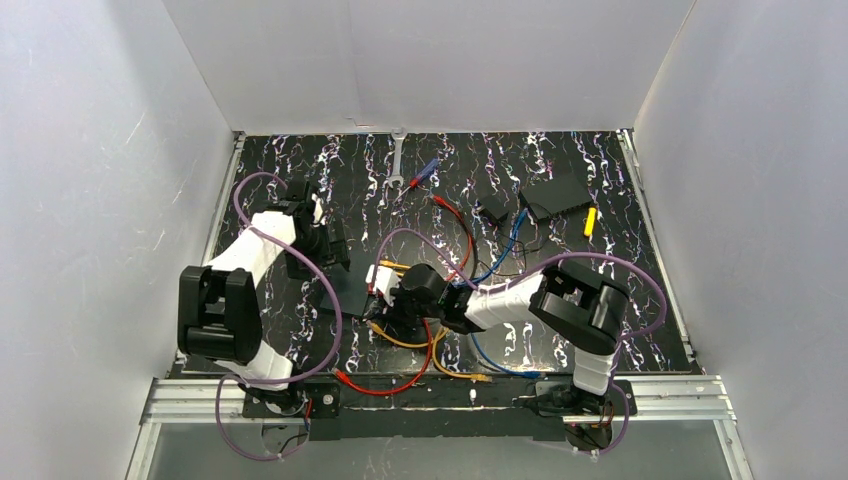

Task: Insert the plug into the switch port
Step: Pick up the connector from the center of the board, then insert the connector into the switch port.

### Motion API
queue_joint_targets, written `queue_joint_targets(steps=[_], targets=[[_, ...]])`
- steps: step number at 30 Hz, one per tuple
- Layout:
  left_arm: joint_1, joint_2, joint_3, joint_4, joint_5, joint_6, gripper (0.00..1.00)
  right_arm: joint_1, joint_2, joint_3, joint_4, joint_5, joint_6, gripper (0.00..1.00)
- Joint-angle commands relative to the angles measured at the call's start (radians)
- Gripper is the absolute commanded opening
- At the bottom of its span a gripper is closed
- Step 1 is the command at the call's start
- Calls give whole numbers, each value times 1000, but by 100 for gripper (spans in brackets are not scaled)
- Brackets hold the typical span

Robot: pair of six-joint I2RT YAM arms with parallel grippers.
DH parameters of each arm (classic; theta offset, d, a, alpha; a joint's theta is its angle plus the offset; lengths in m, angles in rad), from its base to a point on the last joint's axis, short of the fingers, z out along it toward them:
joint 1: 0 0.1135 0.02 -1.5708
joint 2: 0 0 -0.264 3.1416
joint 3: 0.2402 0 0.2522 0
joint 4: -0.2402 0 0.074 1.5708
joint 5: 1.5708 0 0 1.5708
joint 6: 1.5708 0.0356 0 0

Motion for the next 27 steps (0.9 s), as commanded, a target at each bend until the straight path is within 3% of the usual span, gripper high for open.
queue_joint_targets(steps=[1, 27], targets=[[9, 35, 20, -35, 68, 27, 91, 22, -2, 4, 94, 34, -22, 1], [0, 171, 21, -25, 201, 30, 83, 35, 74, 97, -23, 135, -2, 1]])
